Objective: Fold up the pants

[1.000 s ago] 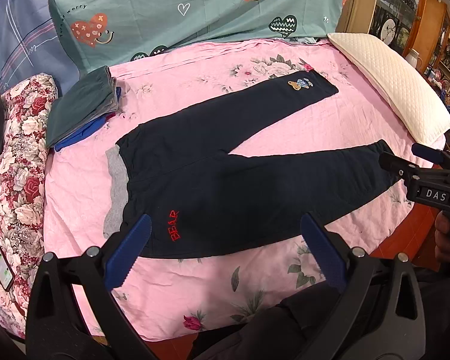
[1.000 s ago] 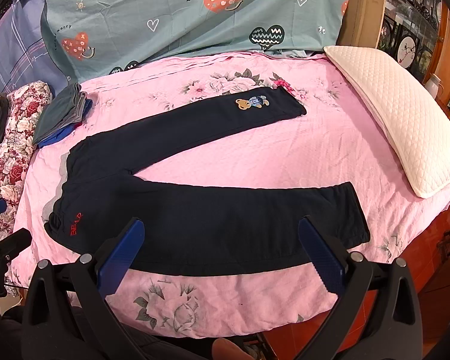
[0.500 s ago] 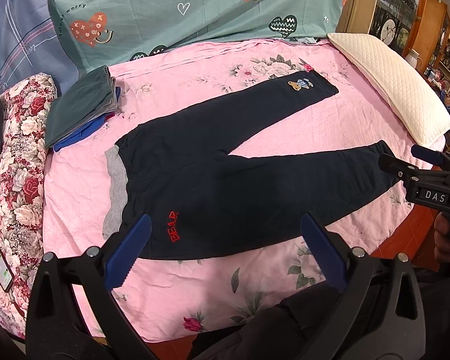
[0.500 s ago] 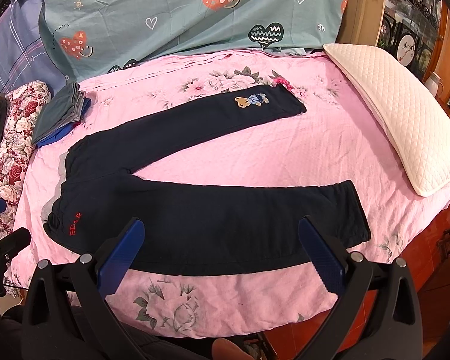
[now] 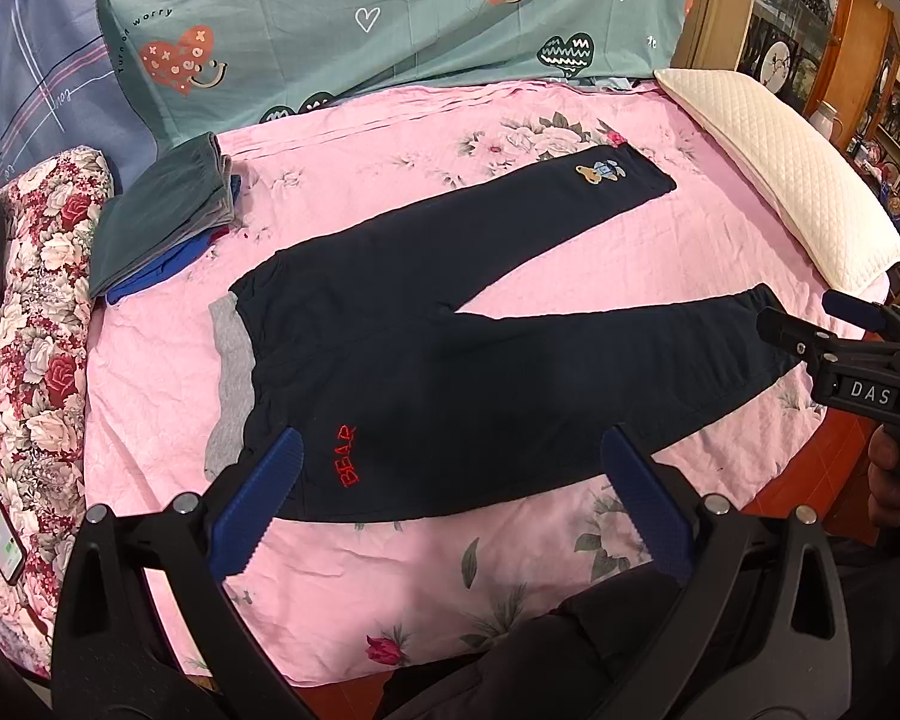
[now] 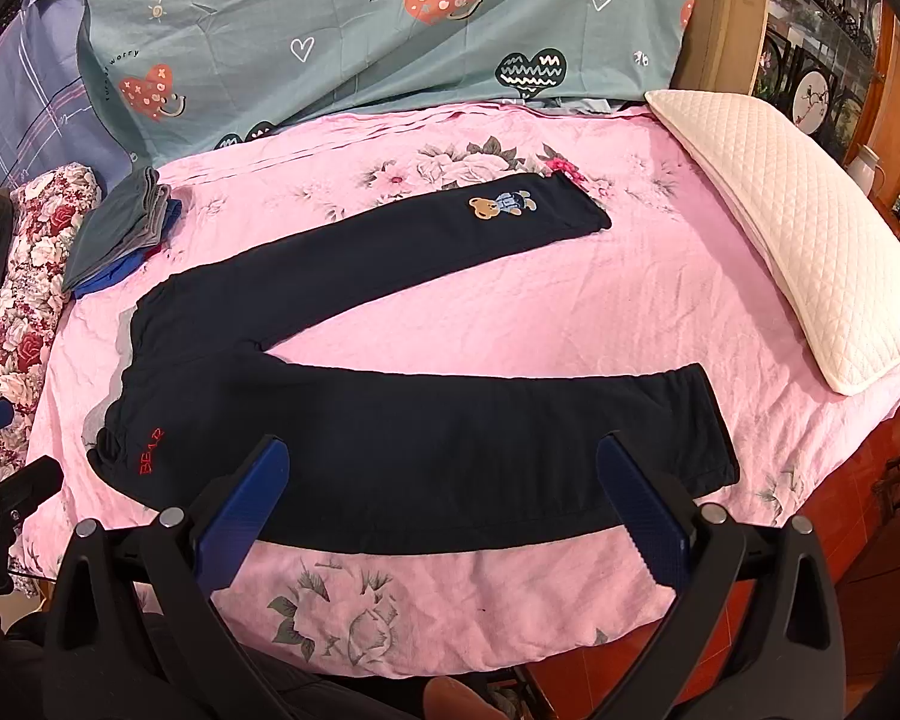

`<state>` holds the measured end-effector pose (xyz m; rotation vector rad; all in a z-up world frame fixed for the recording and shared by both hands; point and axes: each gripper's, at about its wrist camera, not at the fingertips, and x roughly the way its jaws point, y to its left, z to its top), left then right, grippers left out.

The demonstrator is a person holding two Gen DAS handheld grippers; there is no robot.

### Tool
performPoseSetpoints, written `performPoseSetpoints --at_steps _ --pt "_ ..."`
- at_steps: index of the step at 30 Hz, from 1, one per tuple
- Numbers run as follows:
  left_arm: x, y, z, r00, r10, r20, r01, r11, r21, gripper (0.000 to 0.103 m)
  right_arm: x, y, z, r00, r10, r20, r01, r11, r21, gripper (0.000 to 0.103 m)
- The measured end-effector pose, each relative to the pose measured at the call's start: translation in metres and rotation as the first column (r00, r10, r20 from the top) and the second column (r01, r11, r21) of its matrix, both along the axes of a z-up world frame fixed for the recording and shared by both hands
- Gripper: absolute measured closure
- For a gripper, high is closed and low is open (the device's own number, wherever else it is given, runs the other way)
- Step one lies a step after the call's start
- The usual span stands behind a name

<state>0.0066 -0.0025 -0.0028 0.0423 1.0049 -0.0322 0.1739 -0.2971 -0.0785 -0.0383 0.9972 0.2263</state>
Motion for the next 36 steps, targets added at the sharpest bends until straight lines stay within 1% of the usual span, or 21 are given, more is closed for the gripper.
performPoseSetpoints --at_steps 36 --pt "0.0035 -0.001 0.0001 1.0 0.002 0.0 -0.002 1.0 -0.005 0.002 0.0001 0.0025 -0.0003 1.0 0.005 0.0 -0.005 1.0 -0.003 0.001"
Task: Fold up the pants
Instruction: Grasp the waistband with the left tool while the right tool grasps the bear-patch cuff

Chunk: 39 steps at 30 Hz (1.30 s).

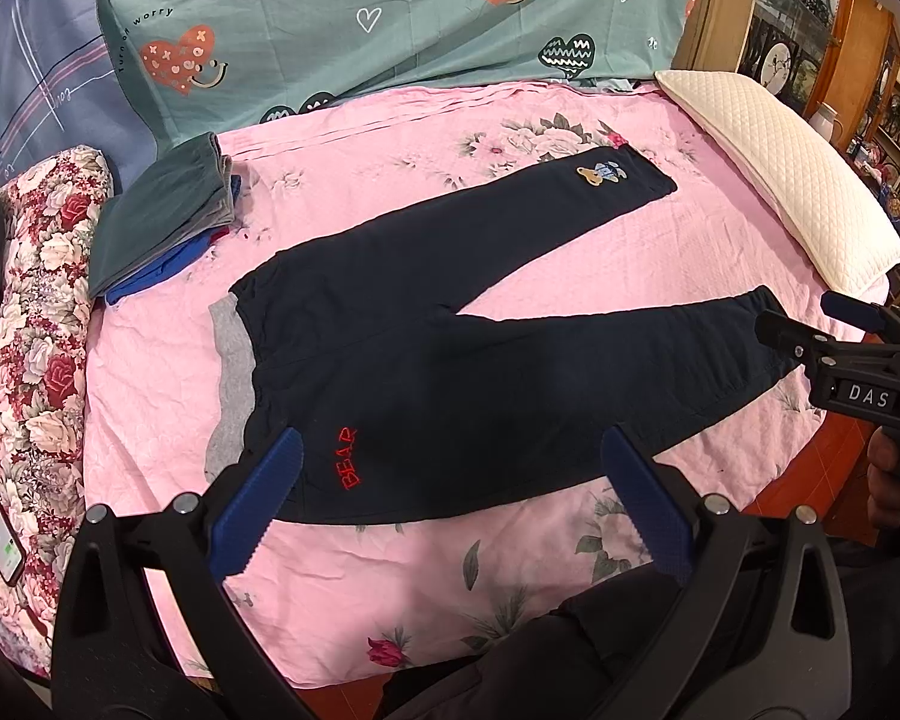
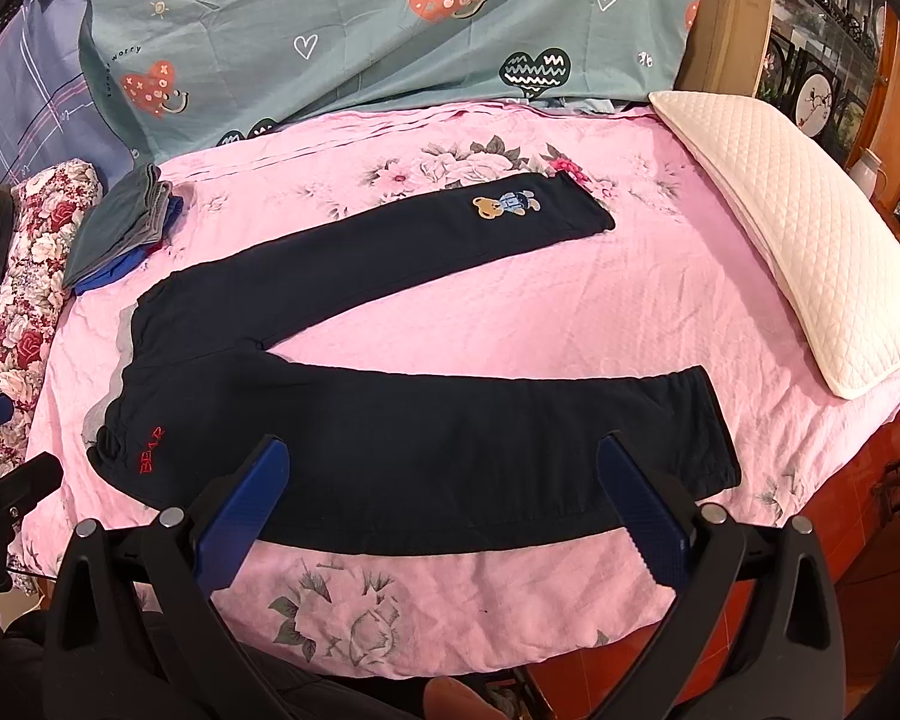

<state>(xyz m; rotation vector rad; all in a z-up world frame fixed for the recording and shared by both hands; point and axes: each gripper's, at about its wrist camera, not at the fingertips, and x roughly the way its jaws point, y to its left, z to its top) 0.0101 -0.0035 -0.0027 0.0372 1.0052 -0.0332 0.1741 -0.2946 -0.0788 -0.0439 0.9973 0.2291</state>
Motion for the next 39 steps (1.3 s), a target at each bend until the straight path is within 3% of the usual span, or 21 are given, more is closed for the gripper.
performPoseSetpoints --at_steps 8,11,15,19,23,27,29,31,33,35,38,39 --pt "0.005 0.013 -0.004 1.0 0.019 -0.013 -0.019 0.999 -0.037 0.002 0.007 0.007 -0.005 1.0 0.021 -0.012 -0.02 1.0 0.014 0.001" --pt "0.013 0.041 -0.008 0.998 0.063 -0.017 -0.064 0.996 -0.054 0.003 0.016 0.016 -0.01 0.998 0.065 -0.012 -0.064 0.998 0.027 0.001" --pt "0.029 0.087 -0.013 0.993 0.112 -0.045 -0.115 0.991 -0.068 0.017 0.038 0.037 -0.014 0.988 0.151 -0.012 -0.15 0.985 0.089 0.001" --pt "0.05 0.135 -0.021 0.989 0.14 -0.057 -0.143 0.988 -0.053 0.022 0.061 0.07 -0.015 0.957 0.283 0.059 -0.289 0.949 0.13 0.001" --pt "0.084 0.179 -0.039 0.987 0.13 -0.098 -0.134 0.99 -0.039 0.026 0.093 0.116 -0.022 0.887 0.457 0.069 -0.461 0.886 0.056 0.001" --pt "0.116 0.21 -0.055 0.988 0.086 -0.126 -0.096 0.992 -0.076 0.035 0.152 0.155 -0.035 0.823 0.567 -0.03 -0.565 0.823 0.056 0.001" --pt "0.135 0.225 -0.065 0.988 0.067 -0.136 -0.081 0.992 -0.096 0.036 0.18 0.175 -0.045 0.807 0.587 -0.067 -0.588 0.809 0.014 0.001" --pt "0.154 0.239 -0.077 0.987 0.052 -0.149 -0.067 0.993 -0.101 0.037 0.21 0.198 -0.058 0.767 0.633 -0.103 -0.637 0.77 -0.016 0.001" --pt "0.171 0.25 -0.091 0.984 0.036 -0.173 -0.056 0.992 -0.113 0.037 0.237 0.222 -0.074 0.707 0.694 -0.134 -0.703 0.711 -0.027 0.008" --pt "0.189 0.26 -0.106 0.981 0.011 -0.196 -0.037 0.99 -0.132 0.038 0.256 0.238 -0.089 0.663 0.728 -0.175 -0.742 0.67 -0.028 0.024" --pt "0.209 0.269 -0.125 0.973 -0.025 -0.228 -0.011 0.988 -0.153 0.038 0.282 0.259 -0.113 0.588 0.773 -0.239 -0.798 0.603 -0.015 0.032" --pt "0.218 0.271 -0.133 0.969 -0.045 -0.241 0.003 0.986 -0.17 0.038 0.29 0.266 -0.122 0.547 0.795 -0.263 -0.824 0.567 0.001 0.033"
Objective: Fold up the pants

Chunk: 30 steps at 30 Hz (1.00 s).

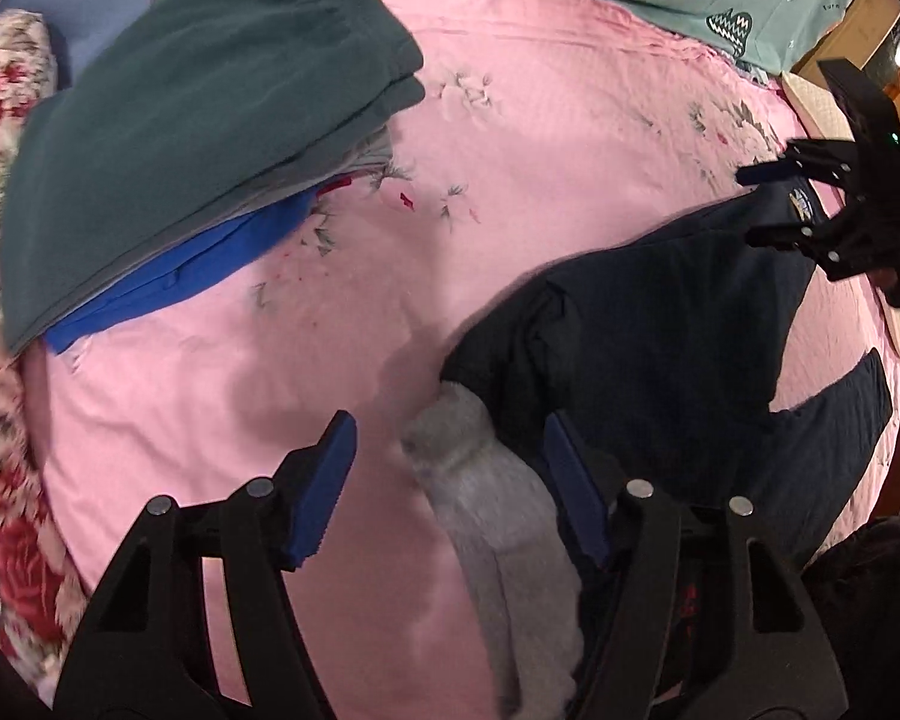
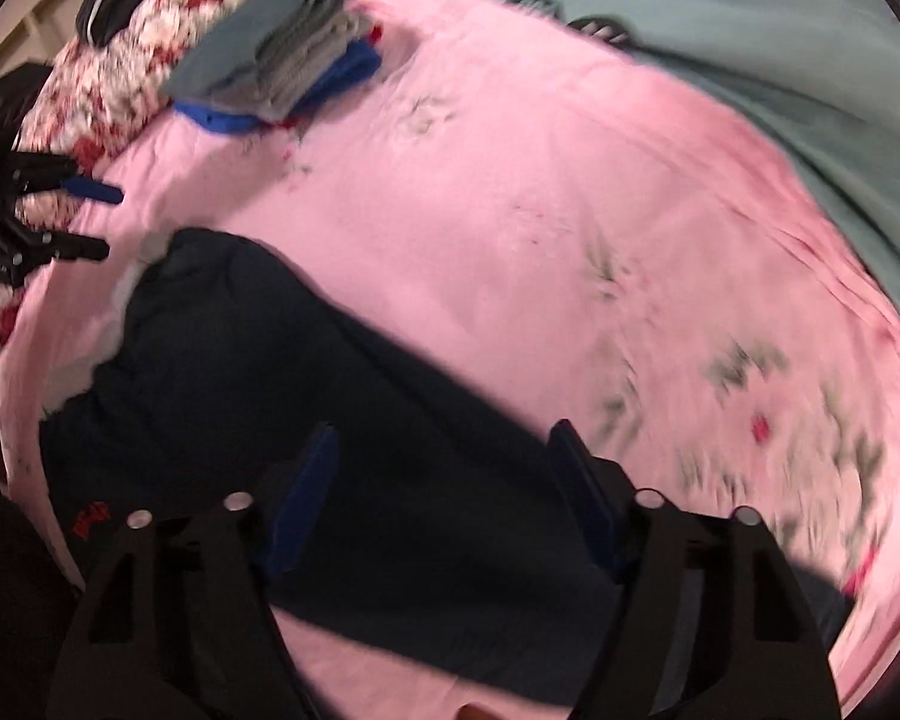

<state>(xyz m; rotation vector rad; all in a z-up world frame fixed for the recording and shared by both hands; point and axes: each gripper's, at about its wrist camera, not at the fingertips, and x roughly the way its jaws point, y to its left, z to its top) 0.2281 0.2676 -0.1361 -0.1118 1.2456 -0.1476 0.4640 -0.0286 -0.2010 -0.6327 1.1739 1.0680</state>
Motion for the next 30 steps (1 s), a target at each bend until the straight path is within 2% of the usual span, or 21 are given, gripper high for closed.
performPoseSetpoints --at_steps 5,7,9,10,12,14,16,17,18,21,23,27,30 --pt "0.03 -0.002 -0.02 0.997 -0.071 -0.031 0.069 0.995 -0.074 0.038 0.012 0.017 -0.019 0.982 0.148 -0.12 -0.149 0.989 0.006 0.034" --pt "0.042 -0.007 -0.028 0.993 -0.112 -0.045 0.107 0.989 -0.104 0.038 0.012 0.021 -0.023 0.971 0.194 -0.143 -0.195 0.981 0.001 0.035" --pt "0.049 -0.01 -0.036 0.989 -0.137 -0.061 0.13 0.986 -0.107 0.038 0.012 0.025 -0.03 0.962 0.226 -0.152 -0.232 0.972 -0.026 0.046" --pt "0.053 -0.012 -0.041 0.985 -0.153 -0.078 0.144 0.983 -0.117 0.042 0.012 0.026 -0.035 0.96 0.233 -0.153 -0.242 0.969 -0.045 0.059" --pt "0.06 -0.013 -0.048 0.979 -0.172 -0.107 0.155 0.977 -0.148 0.051 0.011 0.026 -0.035 0.961 0.248 -0.125 -0.256 0.965 -0.051 0.07" --pt "0.065 -0.015 -0.049 0.975 -0.194 -0.111 0.174 0.971 -0.164 0.065 0.009 0.025 -0.034 0.96 0.258 -0.114 -0.266 0.962 -0.066 0.088" --pt "0.064 -0.015 -0.05 0.971 -0.206 -0.119 0.18 0.963 -0.201 0.081 0.006 0.023 -0.03 0.958 0.261 -0.116 -0.269 0.961 -0.061 0.099" --pt "0.064 -0.014 -0.049 0.972 -0.204 -0.115 0.178 0.963 -0.204 0.088 0.002 0.021 -0.025 0.959 0.264 -0.103 -0.271 0.961 -0.056 0.1" --pt "0.064 -0.014 -0.047 0.974 -0.197 -0.109 0.173 0.965 -0.197 0.09 -0.002 0.018 -0.019 0.96 0.265 -0.094 -0.271 0.961 -0.049 0.1" --pt "0.059 -0.011 -0.029 0.981 -0.181 -0.07 0.164 0.967 -0.195 0.091 -0.013 0.0 0.008 0.964 0.257 -0.07 -0.259 0.966 -0.022 0.1" --pt "0.045 -0.015 -0.01 0.979 -0.201 -0.032 0.191 0.962 -0.196 0.091 -0.025 -0.011 0.03 0.965 0.259 -0.05 -0.26 0.966 -0.008 0.1" --pt "0.014 -0.037 0.027 0.963 -0.268 0.031 0.269 0.949 -0.162 0.091 -0.063 -0.032 0.07 0.96 0.279 -0.003 -0.279 0.96 -0.002 0.1" --pt "-0.024 -0.057 0.059 0.939 -0.336 0.071 0.342 0.931 -0.127 0.091 -0.099 -0.05 0.089 0.953 0.302 0.021 -0.302 0.953 -0.006 0.1"
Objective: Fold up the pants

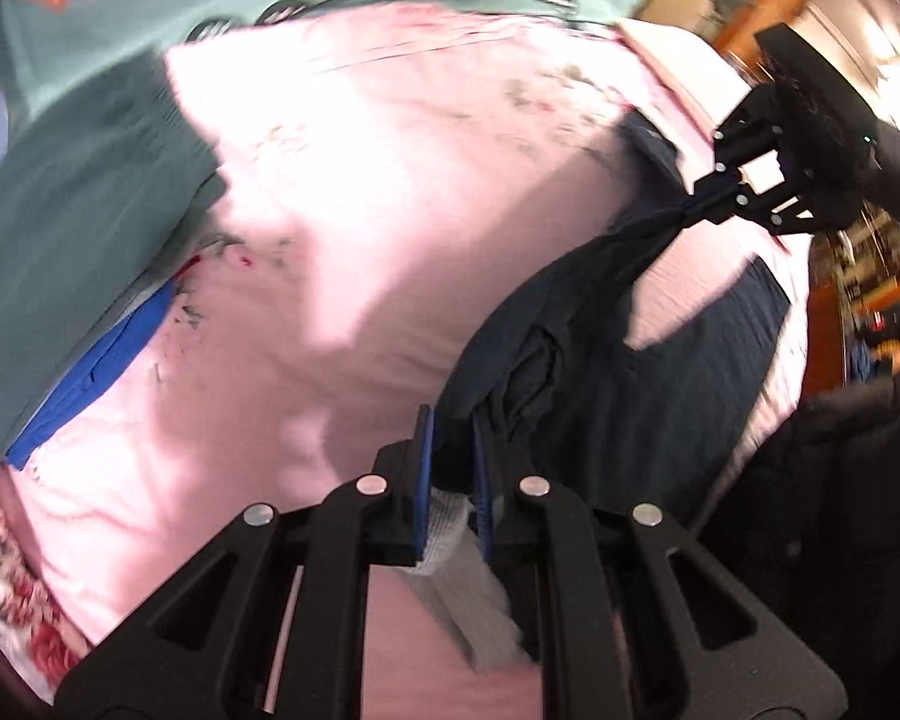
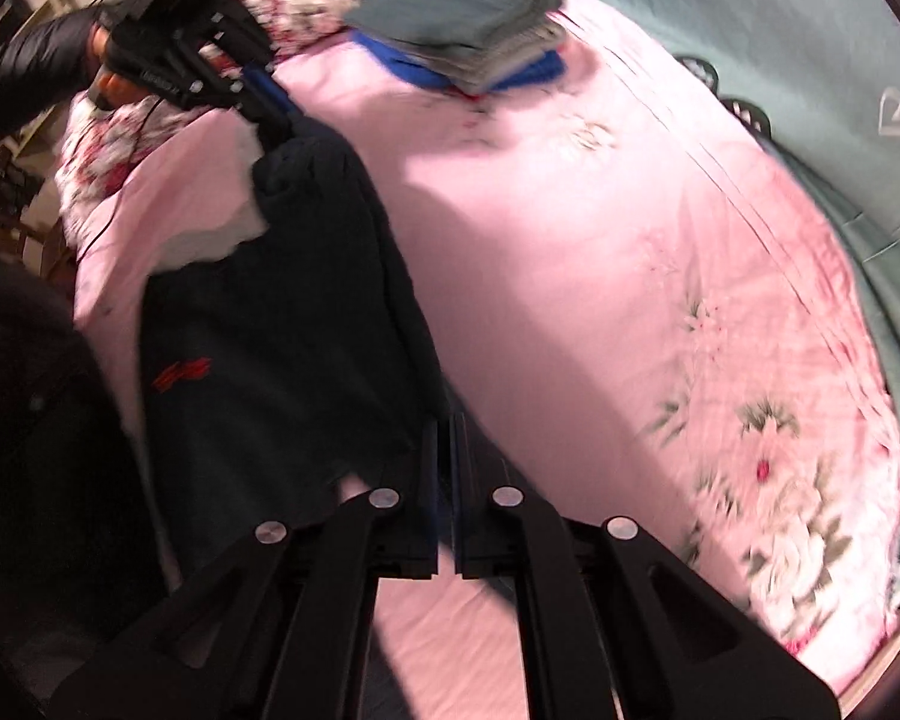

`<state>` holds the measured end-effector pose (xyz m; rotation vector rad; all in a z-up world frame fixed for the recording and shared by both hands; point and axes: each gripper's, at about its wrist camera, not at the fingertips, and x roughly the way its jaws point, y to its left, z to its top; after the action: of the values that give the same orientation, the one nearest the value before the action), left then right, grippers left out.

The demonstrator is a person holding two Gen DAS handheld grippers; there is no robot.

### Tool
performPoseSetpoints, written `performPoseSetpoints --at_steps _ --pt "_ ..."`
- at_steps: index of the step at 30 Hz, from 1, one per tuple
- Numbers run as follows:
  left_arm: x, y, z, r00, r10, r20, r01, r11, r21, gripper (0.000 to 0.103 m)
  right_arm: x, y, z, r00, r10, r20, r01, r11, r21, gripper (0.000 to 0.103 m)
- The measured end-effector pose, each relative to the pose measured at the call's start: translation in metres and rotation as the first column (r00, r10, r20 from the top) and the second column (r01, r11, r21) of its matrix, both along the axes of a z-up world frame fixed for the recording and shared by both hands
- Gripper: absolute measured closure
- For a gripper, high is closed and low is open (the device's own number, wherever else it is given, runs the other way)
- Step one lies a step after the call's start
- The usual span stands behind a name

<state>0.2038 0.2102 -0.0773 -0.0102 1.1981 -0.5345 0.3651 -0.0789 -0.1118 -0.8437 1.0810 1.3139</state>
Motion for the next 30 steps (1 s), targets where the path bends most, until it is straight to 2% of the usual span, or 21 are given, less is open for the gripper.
performPoseSetpoints --at_steps 4,7,11,15,19,21,23,24,26,27,28,29,30 --pt "-0.051 -0.025 0.011 0.996 -0.093 0.004 0.093 0.994 0.049 0.093 -0.06 -0.02 0.009 0.999 0.034 -0.019 -0.034 0.999 -0.001 0.101" --pt "-0.086 -0.039 -0.001 0.991 -0.127 -0.032 0.129 0.99 0.064 0.094 -0.099 -0.03 -0.009 0.996 0.044 -0.073 -0.046 0.999 -0.019 0.101" --pt "-0.114 -0.046 -0.035 0.989 -0.118 -0.09 0.126 0.988 0.091 0.094 -0.143 -0.039 -0.046 0.988 0.025 -0.153 -0.032 0.999 -0.042 0.101" --pt "-0.126 -0.047 -0.078 0.985 -0.08 -0.154 0.1 0.987 0.123 0.094 -0.173 -0.041 -0.077 0.982 -0.025 -0.188 0.013 0.998 -0.066 0.101" --pt "-0.123 -0.043 -0.103 0.982 -0.03 -0.185 0.049 0.994 0.1 0.094 -0.18 -0.045 -0.103 0.983 -0.095 -0.158 0.083 0.993 -0.084 0.1" --pt "-0.122 -0.044 -0.102 0.983 -0.007 -0.181 0.029 0.992 0.123 0.091 -0.176 -0.049 -0.103 0.973 -0.157 -0.17 0.146 0.987 -0.074 0.097" --pt "-0.131 -0.049 -0.085 0.988 -0.007 -0.156 0.031 0.988 0.15 0.088 -0.166 -0.058 -0.088 0.955 -0.222 -0.196 0.212 0.975 -0.071 0.073" --pt "-0.136 -0.052 -0.072 0.991 -0.013 -0.136 0.035 0.986 0.16 0.085 -0.153 -0.069 -0.071 0.934 -0.284 -0.215 0.286 0.958 -0.024 0.067" --pt "-0.141 -0.057 -0.044 0.995 -0.024 -0.096 0.04 0.986 0.163 0.058 -0.117 -0.094 -0.039 0.877 -0.433 -0.21 0.458 0.885 0.083 0.052" --pt "-0.142 -0.065 -0.027 0.999 -0.026 -0.04 0.032 0.984 0.174 0.035 -0.089 -0.11 -0.026 0.814 -0.551 -0.183 0.575 0.809 0.123 0.049" --pt "-0.142 -0.073 -0.017 1.0 -0.029 0.003 0.028 0.984 0.175 0.033 -0.065 -0.122 -0.02 0.745 -0.65 -0.152 0.667 0.731 0.146 0.047" --pt "-0.137 -0.083 -0.008 0.999 -0.031 0.038 0.025 0.988 0.15 0.032 -0.033 -0.135 -0.017 0.635 -0.767 -0.096 0.77 0.617 0.162 0.046" --pt "-0.134 -0.094 -0.003 0.998 -0.031 0.058 0.025 0.994 0.107 0.031 -0.011 -0.144 -0.021 0.539 -0.841 -0.055 0.836 0.526 0.156 0.046"
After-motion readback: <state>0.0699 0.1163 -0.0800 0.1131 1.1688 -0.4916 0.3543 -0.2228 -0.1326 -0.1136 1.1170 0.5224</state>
